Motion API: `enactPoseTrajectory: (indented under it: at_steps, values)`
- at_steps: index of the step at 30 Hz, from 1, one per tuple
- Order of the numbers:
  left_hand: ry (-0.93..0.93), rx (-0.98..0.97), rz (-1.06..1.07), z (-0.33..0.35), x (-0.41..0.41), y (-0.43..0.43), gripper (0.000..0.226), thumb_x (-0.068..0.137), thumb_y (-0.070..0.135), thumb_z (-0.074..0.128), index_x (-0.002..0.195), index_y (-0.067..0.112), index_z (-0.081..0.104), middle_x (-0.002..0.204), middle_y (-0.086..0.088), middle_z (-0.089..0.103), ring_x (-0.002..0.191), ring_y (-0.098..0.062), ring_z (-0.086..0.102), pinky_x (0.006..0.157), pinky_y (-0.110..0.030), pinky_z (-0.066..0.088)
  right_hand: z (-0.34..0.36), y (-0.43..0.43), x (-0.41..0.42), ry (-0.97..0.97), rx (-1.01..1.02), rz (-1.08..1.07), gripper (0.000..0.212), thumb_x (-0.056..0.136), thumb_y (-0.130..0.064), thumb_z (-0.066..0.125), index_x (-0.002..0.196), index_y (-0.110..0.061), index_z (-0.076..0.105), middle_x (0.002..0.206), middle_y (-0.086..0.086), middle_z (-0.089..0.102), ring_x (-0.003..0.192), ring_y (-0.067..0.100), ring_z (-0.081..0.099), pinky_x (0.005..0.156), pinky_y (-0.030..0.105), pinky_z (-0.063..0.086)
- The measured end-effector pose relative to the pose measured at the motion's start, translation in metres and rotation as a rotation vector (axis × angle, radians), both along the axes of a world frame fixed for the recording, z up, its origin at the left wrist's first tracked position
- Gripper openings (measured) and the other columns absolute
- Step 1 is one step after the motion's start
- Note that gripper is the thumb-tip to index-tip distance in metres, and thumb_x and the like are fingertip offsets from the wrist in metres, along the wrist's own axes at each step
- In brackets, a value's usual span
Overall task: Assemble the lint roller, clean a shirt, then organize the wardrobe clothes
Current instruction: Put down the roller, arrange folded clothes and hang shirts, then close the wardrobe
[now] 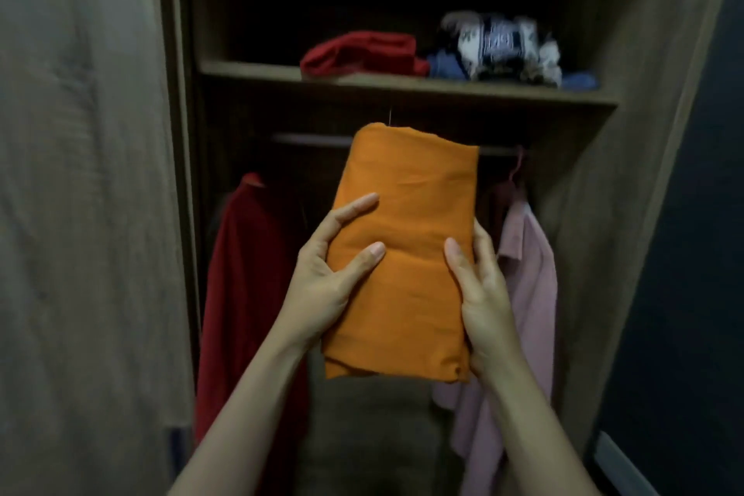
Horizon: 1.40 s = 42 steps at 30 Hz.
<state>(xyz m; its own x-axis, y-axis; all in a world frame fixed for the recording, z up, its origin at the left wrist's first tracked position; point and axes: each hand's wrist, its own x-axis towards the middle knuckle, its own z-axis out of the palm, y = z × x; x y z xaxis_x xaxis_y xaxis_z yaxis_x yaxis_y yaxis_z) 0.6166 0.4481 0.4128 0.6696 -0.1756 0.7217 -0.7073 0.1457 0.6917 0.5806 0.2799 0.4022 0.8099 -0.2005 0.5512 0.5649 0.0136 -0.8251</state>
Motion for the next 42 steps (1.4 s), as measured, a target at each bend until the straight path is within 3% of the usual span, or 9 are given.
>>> enactPoseTrajectory:
  at_steps: [8,13,16,18,23,28,33,39,42]
  values:
    - [0.317,0.114,0.168,-0.097,-0.030,-0.017,0.043,0.091,0.030,0.063,0.132,0.037,0.053,0.129,0.026,0.050,0.112,0.018,0.051,0.086,-0.003,0.043,-0.088,-0.009,-0.012,0.356,0.112,-0.061,0.035,0.091,-0.033,0.060,0.126,-0.031,0.056,0.122,-0.005,0.063,0.104,0.014,0.063,0.089,0.036,0.053]
    - [0.519,0.238,0.189,-0.130,-0.036,-0.016,0.046,0.093,0.031,0.060,0.138,0.035,0.048,0.134,0.017,0.042,0.115,0.005,0.046,0.080,0.003,0.039,-0.120,-0.010,-0.008,0.610,0.204,-0.081,0.024,0.094,-0.025,0.057,0.117,-0.020,0.063,0.106,0.000,0.067,0.084,0.010,0.062,0.064,0.022,0.049]
    - [0.561,0.360,0.191,-0.141,-0.033,-0.010,0.053,0.092,0.033,0.061,0.142,0.034,0.043,0.153,0.006,0.032,0.143,-0.010,0.026,0.109,-0.012,0.026,-0.137,-0.010,0.006,0.862,0.360,-0.091,0.030,0.093,-0.027,0.057,0.116,-0.008,0.062,0.107,0.008,0.066,0.083,0.023,0.063,0.057,0.026,0.048]
    - [0.551,0.427,0.171,-0.140,-0.034,-0.006,0.051,0.093,0.030,0.061,0.141,0.033,0.045,0.156,0.004,0.026,0.148,-0.006,0.010,0.109,-0.017,0.014,-0.149,-0.011,0.014,0.925,0.454,-0.063,0.029,0.094,-0.028,0.053,0.103,-0.002,0.064,0.086,0.013,0.072,0.065,0.021,0.067,0.048,0.023,0.049]
    - [0.557,0.385,-0.040,-0.132,-0.032,0.006,0.035,0.089,0.024,0.067,0.123,0.027,0.063,0.140,0.009,0.049,0.122,0.011,0.047,0.093,-0.004,0.039,-0.160,-0.011,0.021,0.910,0.583,0.001,0.033,0.099,-0.009,0.037,0.068,-0.009,0.049,0.033,0.001,0.051,0.025,0.011,0.049,0.025,0.014,0.034]
    - [0.476,0.559,-0.103,-0.131,-0.021,0.016,0.062,0.063,0.048,0.086,0.121,0.044,0.063,0.145,0.013,0.037,0.139,0.005,0.027,0.111,-0.020,0.030,-0.162,-0.007,0.029,0.874,0.639,0.047,0.029,0.097,-0.002,0.036,0.073,-0.006,0.052,0.036,0.001,0.053,0.028,0.010,0.052,0.028,0.014,0.037]
    - [0.413,0.459,0.122,-0.132,-0.007,0.007,0.017,0.084,0.030,0.072,0.101,0.027,0.075,0.132,0.004,0.056,0.130,0.000,0.044,0.110,-0.027,0.036,-0.168,-0.001,0.045,0.830,0.683,-0.069,0.031,0.089,-0.010,0.059,0.118,0.002,0.062,0.092,0.019,0.068,0.061,0.022,0.067,0.042,0.027,0.052]
    - [0.544,0.255,0.064,-0.131,0.002,0.006,0.013,0.095,0.023,0.059,0.089,0.018,0.069,0.078,0.007,0.069,0.077,-0.008,0.065,0.073,-0.023,0.051,-0.156,0.001,0.037,0.665,0.847,0.006,0.039,0.092,-0.022,0.061,0.123,0.000,0.055,0.094,0.015,0.066,0.059,0.015,0.070,0.045,0.026,0.054]
    - [0.583,0.189,0.118,-0.135,0.011,0.006,0.015,0.097,0.022,0.056,0.087,0.019,0.066,0.081,0.003,0.069,0.080,-0.011,0.065,0.073,-0.023,0.050,-0.151,0.000,0.026,0.668,0.447,-0.125,0.033,0.091,-0.035,0.061,0.109,-0.007,0.065,0.099,0.015,0.070,0.082,0.022,0.071,0.063,0.037,0.060]
